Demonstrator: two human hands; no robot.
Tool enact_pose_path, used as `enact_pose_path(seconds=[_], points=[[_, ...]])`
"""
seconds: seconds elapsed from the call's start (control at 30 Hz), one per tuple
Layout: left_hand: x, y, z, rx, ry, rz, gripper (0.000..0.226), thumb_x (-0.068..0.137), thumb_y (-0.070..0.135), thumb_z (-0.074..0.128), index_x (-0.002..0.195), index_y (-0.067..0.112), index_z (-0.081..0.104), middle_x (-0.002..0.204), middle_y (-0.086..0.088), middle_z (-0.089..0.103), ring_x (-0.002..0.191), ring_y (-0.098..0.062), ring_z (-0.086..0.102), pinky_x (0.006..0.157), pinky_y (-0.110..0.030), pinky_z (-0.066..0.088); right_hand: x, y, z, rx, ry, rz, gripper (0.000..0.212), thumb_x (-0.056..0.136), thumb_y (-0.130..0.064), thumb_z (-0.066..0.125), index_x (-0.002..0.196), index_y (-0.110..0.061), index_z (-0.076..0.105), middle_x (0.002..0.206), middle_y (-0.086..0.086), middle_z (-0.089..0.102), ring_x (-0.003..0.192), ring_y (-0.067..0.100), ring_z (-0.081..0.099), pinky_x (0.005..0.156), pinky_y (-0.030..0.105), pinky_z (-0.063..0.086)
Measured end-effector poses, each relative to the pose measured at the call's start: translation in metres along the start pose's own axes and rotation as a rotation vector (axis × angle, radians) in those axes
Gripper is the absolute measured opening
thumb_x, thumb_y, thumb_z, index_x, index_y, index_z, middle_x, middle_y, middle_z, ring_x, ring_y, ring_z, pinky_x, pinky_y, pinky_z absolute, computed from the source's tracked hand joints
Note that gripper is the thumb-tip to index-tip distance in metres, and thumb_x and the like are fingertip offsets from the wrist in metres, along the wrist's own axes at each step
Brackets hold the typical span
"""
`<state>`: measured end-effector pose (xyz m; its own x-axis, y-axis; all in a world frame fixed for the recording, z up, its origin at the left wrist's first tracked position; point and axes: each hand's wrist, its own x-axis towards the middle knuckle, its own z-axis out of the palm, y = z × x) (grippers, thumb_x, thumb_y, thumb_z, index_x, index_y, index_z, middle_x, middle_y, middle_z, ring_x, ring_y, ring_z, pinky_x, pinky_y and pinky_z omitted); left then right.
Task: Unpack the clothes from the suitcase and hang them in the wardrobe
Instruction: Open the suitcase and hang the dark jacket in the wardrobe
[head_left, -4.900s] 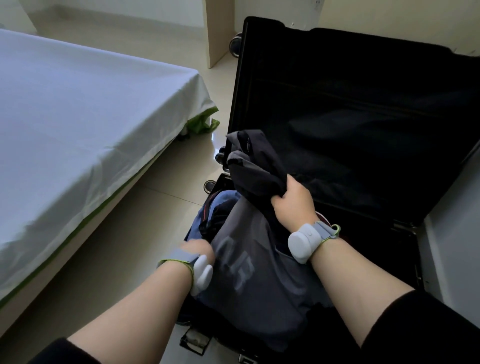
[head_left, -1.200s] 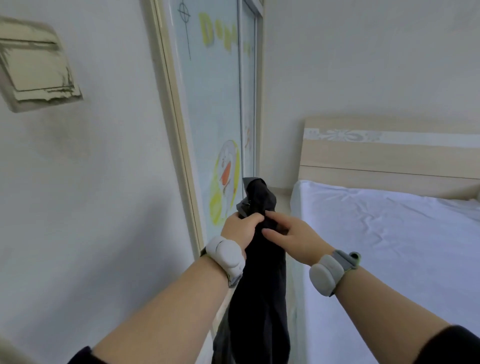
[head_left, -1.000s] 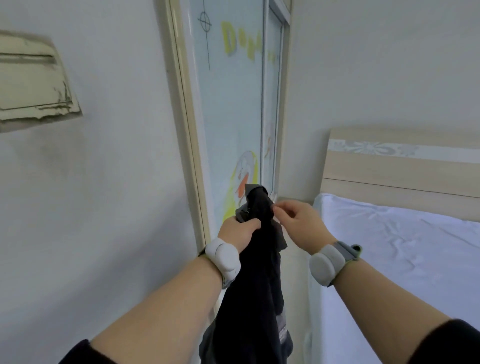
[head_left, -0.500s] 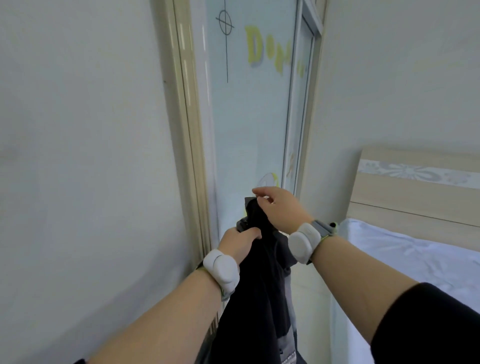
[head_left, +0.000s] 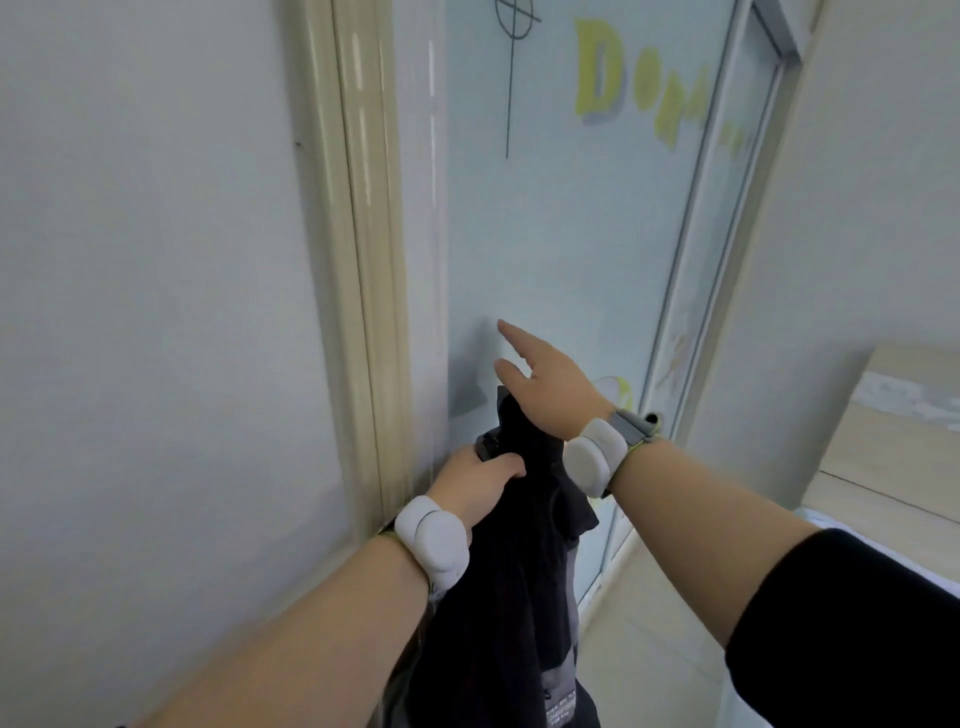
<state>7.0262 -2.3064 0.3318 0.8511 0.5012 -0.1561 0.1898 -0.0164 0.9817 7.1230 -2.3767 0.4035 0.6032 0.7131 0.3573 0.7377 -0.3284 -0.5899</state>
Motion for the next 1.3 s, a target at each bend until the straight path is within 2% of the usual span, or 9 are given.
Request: enact_pose_path(seconds=[0.07,0.17,0.33,0.6,0.77,0.9,1.07,1.17,1.3], points=[[0.0,-0.003,0.002,-0.001,0.056,-0.009,0.017,0.07,0.026,0.062,0.083,0.016,0.067,0.088,-0.014,0.071,0.089,-0.034,0.067,0.086,-0.045,0.052,0.01,-0.002,0.005,0.025,-0.078,-0.045,0.06,0.1,-0.028,0.04,0.152,-0.018,0.01,0.159,0.002,0.01,0.145,0.014,0.016,0.109,0.017,0.014],[0.0,-0.007,0.002,-0.028,0.112,-0.028,0.011,0.08,0.019,0.062,0.088,0.014,0.066,0.088,-0.014,0.069,0.086,-0.031,0.067,0.081,-0.039,0.052,0.018,-0.008,0.016,0.066,-0.119,-0.061,0.066,0.1,-0.028,0.039,0.151,-0.016,-0.001,0.158,0.014,-0.006,0.136,0.029,0.03,0.099,0.022,0.023],[-0.01,-0.009,0.001,-0.017,0.118,-0.041,0.012,0.083,0.015,0.06,0.093,0.017,0.065,0.088,-0.012,0.068,0.085,-0.03,0.066,0.078,-0.035,0.051,0.022,-0.008,0.026,0.132,-0.085,-0.05,0.066,0.101,-0.025,0.034,0.15,-0.014,-0.008,0.155,0.019,-0.018,0.144,0.033,0.012,0.11,0.029,0.018],[-0.019,-0.014,-0.008,-0.007,0.07,-0.061,0.014,0.084,0.015,0.059,0.093,0.021,0.067,0.096,-0.011,0.072,0.092,-0.029,0.067,0.091,-0.042,0.052,0.03,0.004,0.038,0.239,0.06,0.038,0.063,0.097,-0.05,0.028,0.15,-0.034,-0.002,0.159,-0.002,-0.007,0.146,0.025,0.0,0.117,0.049,0.012],[-0.018,-0.021,-0.011,-0.007,0.091,-0.043,0.013,0.084,0.016,0.06,0.093,0.021,0.067,0.098,-0.01,0.071,0.091,-0.028,0.067,0.09,-0.042,0.053,0.042,0.02,0.024,0.223,0.0,0.171,0.06,0.096,-0.059,0.018,0.147,-0.043,-0.009,0.159,0.006,-0.012,0.146,0.03,0.013,0.118,0.045,0.011],[-0.011,-0.02,-0.007,-0.041,0.088,-0.039,0.016,0.086,0.016,0.059,0.092,0.03,0.062,0.1,-0.004,0.07,0.093,-0.024,0.065,0.087,-0.036,0.052,0.056,0.036,0.003,0.177,-0.034,0.242,0.064,0.091,-0.067,0.014,0.146,-0.044,-0.01,0.16,0.004,0.0,0.145,0.031,0.015,0.115,0.045,0.014],[0.006,-0.012,0.007,-0.022,0.058,-0.043,0.018,0.084,0.016,0.06,0.098,0.027,0.065,0.099,-0.005,0.071,0.094,-0.024,0.066,0.091,-0.04,0.051,0.065,0.031,-0.017,0.21,-0.008,0.172,0.091,0.084,-0.073,0.032,0.151,-0.024,-0.005,0.16,0.007,-0.001,0.145,0.029,0.018,0.114,0.04,0.018],[0.021,-0.006,0.014,-0.015,0.045,-0.065,0.02,0.085,0.016,0.06,0.101,0.027,0.064,0.102,-0.004,0.07,0.098,-0.023,0.065,0.095,-0.041,0.049,0.07,0.037,-0.006,0.022,0.053,0.085,0.103,0.076,-0.073,0.051,0.148,-0.031,-0.011,0.158,0.01,-0.002,0.135,0.04,0.034,0.11,0.05,0.032],[0.044,0.006,0.022,0.023,0.074,-0.038,0.021,0.085,0.014,0.06,0.104,0.023,0.063,0.104,-0.006,0.068,0.098,-0.023,0.063,0.093,-0.038,0.05,0.086,0.063,-0.006,-0.015,0.133,0.016,0.101,0.078,-0.063,0.057,0.147,-0.03,-0.009,0.155,0.014,0.002,0.127,0.043,0.042,0.102,0.051,0.04]])
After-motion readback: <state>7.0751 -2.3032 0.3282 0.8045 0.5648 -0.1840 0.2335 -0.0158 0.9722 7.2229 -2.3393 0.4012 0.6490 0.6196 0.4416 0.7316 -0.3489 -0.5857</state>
